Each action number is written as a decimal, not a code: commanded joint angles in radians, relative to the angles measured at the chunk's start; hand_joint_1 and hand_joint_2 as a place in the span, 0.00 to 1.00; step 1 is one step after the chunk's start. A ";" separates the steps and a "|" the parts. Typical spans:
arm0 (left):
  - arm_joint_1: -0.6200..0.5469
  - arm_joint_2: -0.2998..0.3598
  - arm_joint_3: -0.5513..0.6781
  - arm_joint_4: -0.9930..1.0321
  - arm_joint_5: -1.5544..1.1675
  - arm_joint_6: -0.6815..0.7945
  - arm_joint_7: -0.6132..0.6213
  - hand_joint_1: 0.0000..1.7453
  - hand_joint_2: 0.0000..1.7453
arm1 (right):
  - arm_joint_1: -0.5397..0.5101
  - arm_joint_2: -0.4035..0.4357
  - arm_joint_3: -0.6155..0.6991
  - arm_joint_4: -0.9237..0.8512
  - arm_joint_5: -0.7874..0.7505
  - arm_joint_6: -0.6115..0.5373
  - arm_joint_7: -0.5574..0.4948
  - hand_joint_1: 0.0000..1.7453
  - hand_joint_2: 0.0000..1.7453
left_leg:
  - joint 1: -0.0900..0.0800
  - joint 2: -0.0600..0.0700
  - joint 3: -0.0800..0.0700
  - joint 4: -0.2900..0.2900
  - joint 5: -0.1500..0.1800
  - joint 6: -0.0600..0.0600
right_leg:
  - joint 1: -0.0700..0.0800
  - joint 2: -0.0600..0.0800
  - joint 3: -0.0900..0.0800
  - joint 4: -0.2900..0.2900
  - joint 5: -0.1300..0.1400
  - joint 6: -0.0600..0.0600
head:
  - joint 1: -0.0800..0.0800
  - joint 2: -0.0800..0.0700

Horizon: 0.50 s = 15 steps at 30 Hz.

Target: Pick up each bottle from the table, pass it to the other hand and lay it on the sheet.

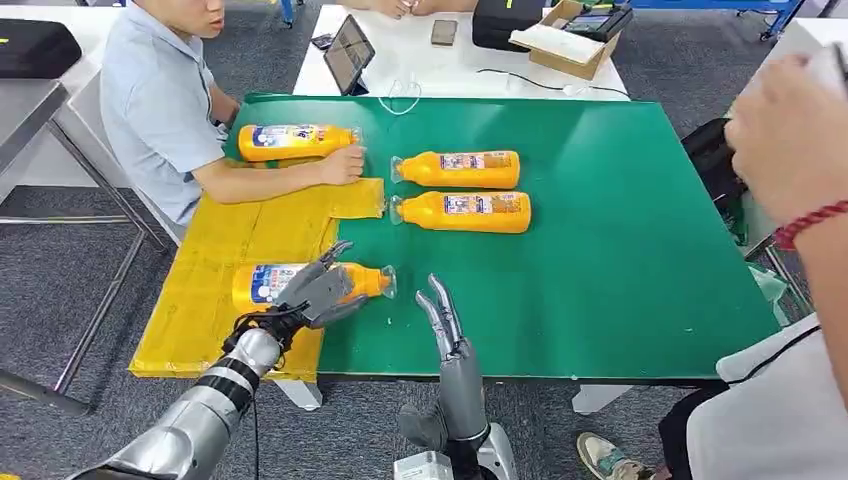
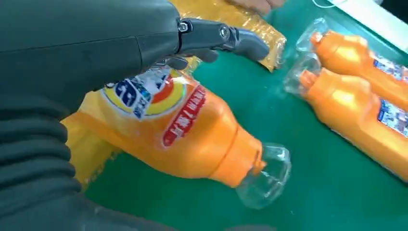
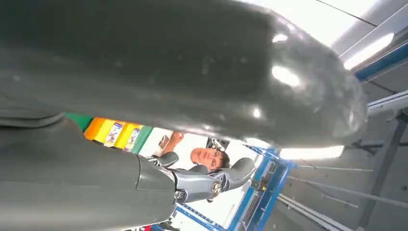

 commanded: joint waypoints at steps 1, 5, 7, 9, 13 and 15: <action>0.063 -0.005 0.020 0.002 0.003 -0.021 0.010 0.00 0.00 | -0.014 -0.006 -0.014 0.051 -0.002 -0.001 0.001 0.00 0.00 | 0.001 0.003 0.001 -0.001 0.000 -0.001 | 0.001 0.002 0.000 -0.001 0.000 -0.002 | 0.000 0.000; 0.130 0.001 -0.050 -0.145 0.087 0.025 -0.089 0.00 0.00 | -0.022 -0.018 -0.002 0.069 -0.022 -0.001 0.001 0.00 0.00 | 0.001 0.003 0.001 -0.001 0.000 -0.001 | 0.001 0.002 0.000 -0.001 0.001 -0.002 | 0.000 0.000; 0.204 -0.009 -0.072 -0.300 0.236 0.107 -0.176 0.00 0.00 | -0.024 -0.022 0.006 0.068 -0.019 -0.001 0.001 0.00 0.00 | 0.001 0.004 0.001 -0.001 0.000 -0.001 | 0.001 0.003 0.000 -0.002 0.001 -0.001 | 0.000 0.000; 0.276 -0.029 -0.090 -0.474 0.369 0.259 -0.261 0.00 0.00 | -0.025 -0.010 -0.007 0.061 -0.007 -0.001 0.001 0.00 0.00 | 0.001 0.003 -0.002 0.000 0.000 -0.001 | 0.000 0.002 -0.002 0.000 0.000 -0.001 | 0.000 0.000; 0.346 -0.043 -0.169 -0.684 0.555 0.460 -0.323 0.00 1.00 | -0.025 0.002 -0.077 0.057 0.103 -0.001 0.001 0.00 1.00 | 0.003 0.005 -0.009 0.005 -0.003 -0.002 | 0.004 0.003 -0.009 0.002 -0.001 -0.004 | 0.000 0.000; 0.405 -0.065 -0.177 -0.777 0.693 0.515 -0.319 0.00 1.00 | -0.014 -0.005 -0.150 0.065 0.131 -0.001 0.001 0.00 1.00 | 0.003 0.004 -0.011 0.004 -0.003 -0.002 | 0.003 0.002 -0.010 0.001 -0.001 -0.003 | 0.000 0.000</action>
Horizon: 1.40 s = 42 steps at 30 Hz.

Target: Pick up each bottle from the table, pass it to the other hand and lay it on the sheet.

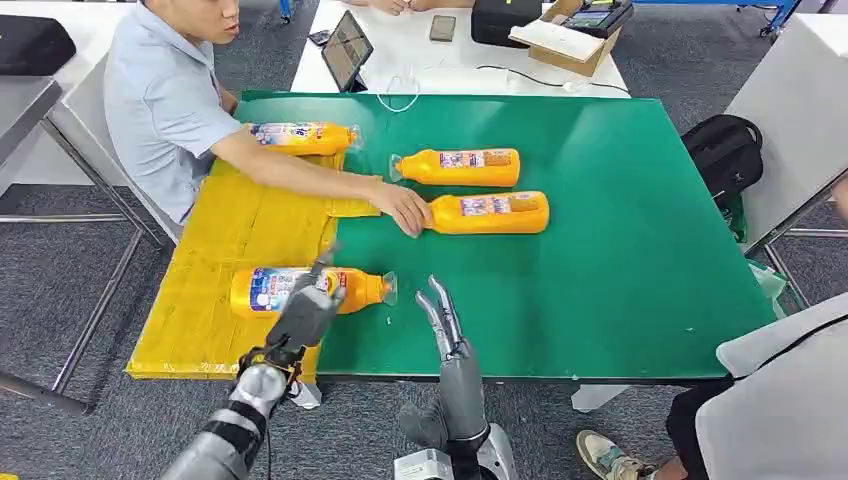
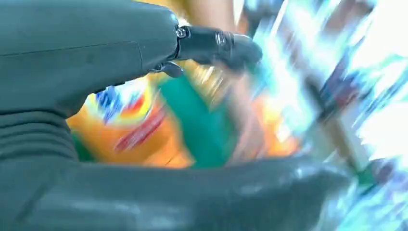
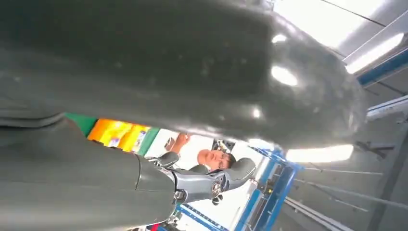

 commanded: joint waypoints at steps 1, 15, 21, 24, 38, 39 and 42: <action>0.186 -0.033 -0.134 -0.455 0.336 0.228 -0.050 0.00 1.00 | -0.009 -0.001 -0.172 0.049 0.139 -0.001 0.001 0.00 1.00 | 0.001 0.000 -0.001 0.000 -0.001 -0.001 | 0.001 -0.001 -0.001 0.000 -0.001 -0.002 | 0.000 0.000; 0.405 -0.014 -0.141 -0.733 0.485 0.289 -0.072 0.00 1.00 | -0.054 -0.222 -0.342 0.226 0.370 0.023 0.158 0.00 1.00 | 0.001 0.002 -0.003 0.000 -0.001 0.000 | 0.001 0.000 -0.003 -0.002 0.000 -0.001 | 0.000 0.000; 0.379 0.011 -0.177 -0.698 0.350 0.411 -0.072 0.00 1.00 | -0.179 -0.270 -0.324 0.458 0.524 0.019 0.246 0.00 1.00 | 0.000 0.004 -0.002 -0.001 -0.002 -0.001 | 0.001 0.003 -0.002 -0.003 0.001 -0.002 | 0.000 0.000; 0.360 0.011 -0.185 -0.670 0.368 0.402 -0.072 0.00 1.00 | -0.255 -0.248 -0.307 0.582 0.511 0.026 0.241 0.00 1.00 | 0.000 0.004 -0.003 -0.001 -0.001 -0.001 | 0.000 0.003 -0.003 -0.002 0.001 -0.002 | -0.001 0.000; 0.343 0.015 -0.241 -0.633 0.341 0.411 -0.072 0.00 1.00 | -0.488 -0.218 -0.226 0.909 0.617 0.041 0.367 0.00 1.00 | 0.000 0.007 -0.002 0.000 -0.002 -0.001 | 0.001 0.006 -0.003 -0.001 0.001 -0.001 | -0.001 0.000; 0.339 0.016 -0.250 -0.627 0.341 0.411 -0.071 0.00 1.00 | -0.506 -0.207 -0.232 0.924 0.612 0.053 0.385 0.00 1.00 | -0.001 0.007 -0.004 0.000 -0.001 -0.001 | 0.000 0.006 -0.005 0.000 0.002 -0.001 | -0.001 0.000; 0.299 0.014 -0.275 -0.554 0.310 0.408 -0.058 0.00 1.00 | -0.542 -0.194 -0.223 0.973 0.633 0.084 0.437 0.00 1.00 | -0.001 0.005 -0.004 0.000 -0.001 0.000 | 0.000 0.004 -0.005 -0.001 0.002 -0.001 | 0.000 0.000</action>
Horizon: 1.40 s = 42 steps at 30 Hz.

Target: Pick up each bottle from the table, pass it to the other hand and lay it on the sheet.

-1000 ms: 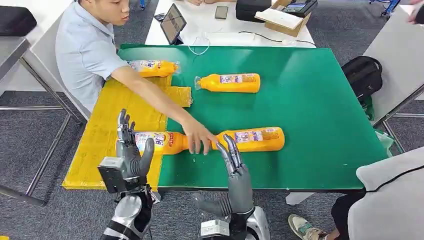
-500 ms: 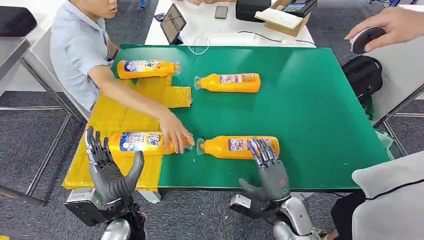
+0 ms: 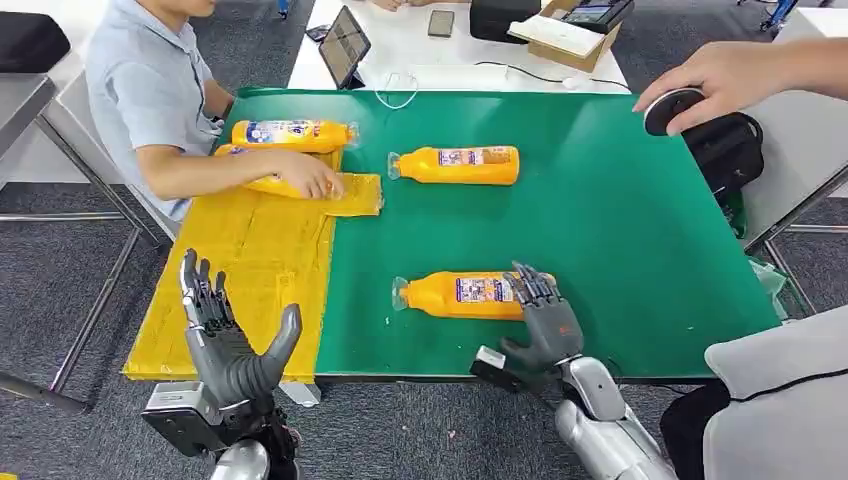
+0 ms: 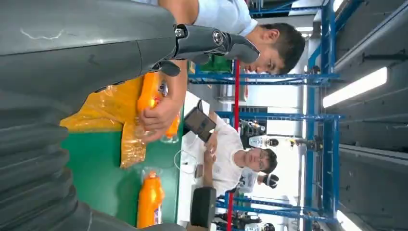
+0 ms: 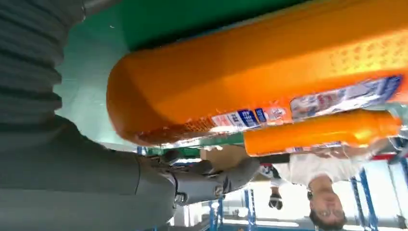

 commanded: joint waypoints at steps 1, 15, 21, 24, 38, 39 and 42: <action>-0.089 0.028 -0.082 0.158 -0.026 -0.002 0.018 0.00 1.00 | -0.191 0.040 0.075 0.290 0.056 0.045 0.108 0.00 1.00 | 0.000 0.001 0.002 -0.001 0.000 -0.001 | 0.001 0.001 0.001 -0.001 0.001 -0.002 | 0.000 0.000; -0.104 0.014 -0.077 0.166 -0.064 0.000 0.015 0.00 1.00 | -0.260 0.095 0.104 0.407 0.081 0.183 0.154 0.00 1.00 | 0.001 0.002 0.004 0.000 0.001 -0.001 | 0.001 0.001 0.003 -0.001 0.001 -0.001 | 0.000 0.000; -0.128 0.046 -0.118 0.194 -0.046 -0.027 0.080 0.00 1.00 | -0.316 0.103 0.105 0.448 0.059 0.502 0.264 0.00 1.00 | 0.002 0.007 0.007 -0.001 0.001 -0.002 | 0.002 0.002 0.005 -0.002 0.004 -0.004 | 0.000 0.000; -0.152 0.057 -0.123 0.236 -0.106 -0.007 0.085 0.00 1.00 | -0.326 0.096 0.108 0.462 0.048 0.600 0.283 0.19 1.00 | 0.001 0.011 0.011 -0.001 0.001 -0.002 | 0.002 0.005 0.006 -0.002 0.004 -0.004 | 0.000 0.000; -0.186 0.072 -0.094 0.228 -0.119 -0.016 0.089 0.00 1.00 | -0.342 0.070 0.113 0.469 0.031 0.691 0.265 1.00 1.00 | 0.001 0.008 0.020 -0.001 -0.001 0.000 | 0.001 0.005 0.016 -0.003 0.003 -0.003 | 0.001 0.000; -0.185 0.074 -0.086 0.222 -0.114 -0.021 0.092 0.00 1.00 | -0.330 0.073 0.070 0.461 -0.022 0.697 0.213 1.00 1.00 | 0.002 0.006 0.020 -0.001 0.000 -0.001 | 0.003 0.003 0.017 -0.004 0.003 -0.004 | 0.000 0.000; -0.171 0.074 -0.079 0.203 -0.083 -0.068 0.105 0.00 1.00 | -0.274 0.095 -0.069 0.421 -0.199 0.672 0.028 1.00 1.00 | 0.003 0.006 0.020 -0.002 0.000 -0.001 | 0.003 0.002 0.018 -0.005 0.004 -0.004 | 0.001 0.000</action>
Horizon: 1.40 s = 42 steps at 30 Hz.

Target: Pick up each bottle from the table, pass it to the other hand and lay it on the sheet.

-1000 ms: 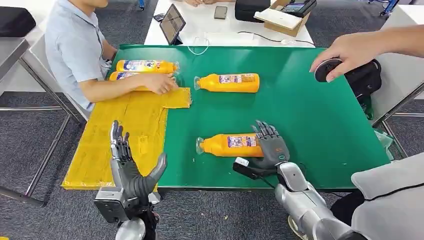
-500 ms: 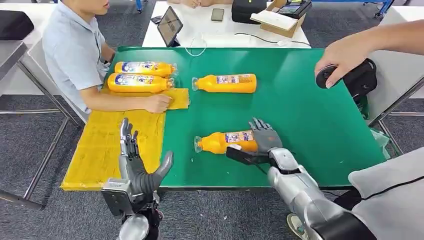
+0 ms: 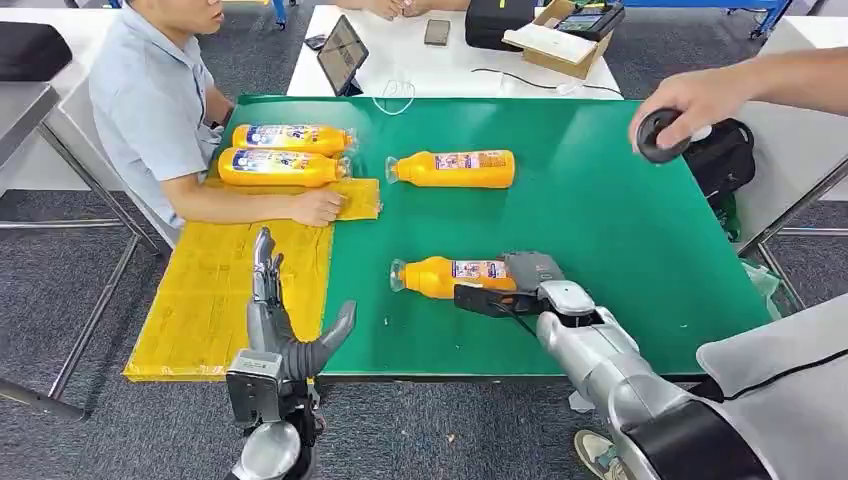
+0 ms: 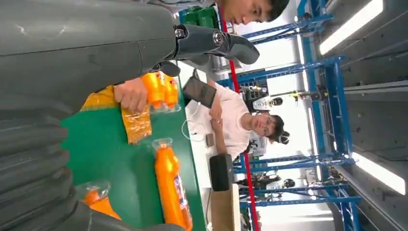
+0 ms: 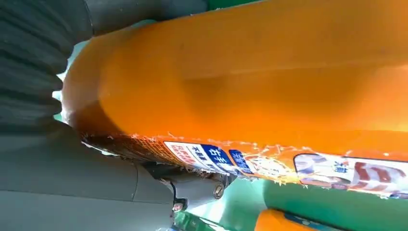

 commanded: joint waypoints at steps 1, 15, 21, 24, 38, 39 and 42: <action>-0.021 0.037 0.013 0.020 0.037 -0.065 0.031 0.00 1.00 | 0.128 0.022 -0.181 0.017 -0.262 -0.072 -0.292 1.00 1.00 | 0.002 -0.003 0.002 -0.002 0.001 -0.002 | 0.002 -0.003 0.003 -0.003 0.000 -0.002 | 0.000 0.000; 0.087 0.036 0.063 0.027 0.164 -0.170 0.124 0.00 1.00 | 0.445 0.166 -0.162 -0.667 -0.740 -0.214 -0.447 1.00 1.00 | 0.004 0.003 -0.007 -0.001 -0.001 -0.003 | 0.004 0.005 -0.006 0.000 0.000 -0.003 | 0.000 0.000; 0.087 0.029 0.068 0.023 0.162 -0.177 0.125 0.00 1.00 | 0.430 0.145 -0.144 -0.642 -0.772 -0.223 -0.448 1.00 1.00 | 0.003 0.001 -0.016 -0.001 -0.001 -0.002 | 0.003 0.003 -0.013 0.001 0.000 -0.001 | 0.000 0.000; 0.093 0.066 0.033 0.026 0.164 -0.269 0.181 0.00 1.00 | 0.460 0.148 -0.121 -0.714 -0.812 -0.224 -0.486 1.00 1.00 | 0.003 0.001 -0.015 -0.001 -0.001 -0.003 | 0.003 0.003 -0.013 0.000 -0.001 -0.003 | 0.000 0.000; 0.069 0.077 -0.030 -0.005 0.294 -0.539 0.195 0.00 1.00 | 0.482 0.157 0.152 -0.709 -0.753 -0.164 -0.485 1.00 1.00 | 0.003 -0.001 -0.018 -0.001 -0.001 -0.003 | 0.003 0.001 -0.016 0.000 0.000 -0.002 | 0.000 0.000; 0.057 0.079 -0.036 0.001 0.301 -0.542 0.197 0.00 1.00 | 0.482 0.170 0.169 -0.689 -0.752 -0.163 -0.483 1.00 1.00 | 0.004 0.000 -0.017 0.000 -0.001 -0.003 | 0.004 0.001 -0.015 0.000 -0.001 -0.003 | 0.000 0.000; 0.035 0.081 -0.061 0.010 0.280 -0.499 0.173 0.00 1.00 | 0.470 0.181 0.249 -0.615 -0.735 -0.177 -0.511 1.00 1.00 | 0.004 0.001 -0.016 -0.001 -0.001 -0.003 | 0.004 0.002 -0.014 0.000 0.000 -0.003 | 0.000 0.000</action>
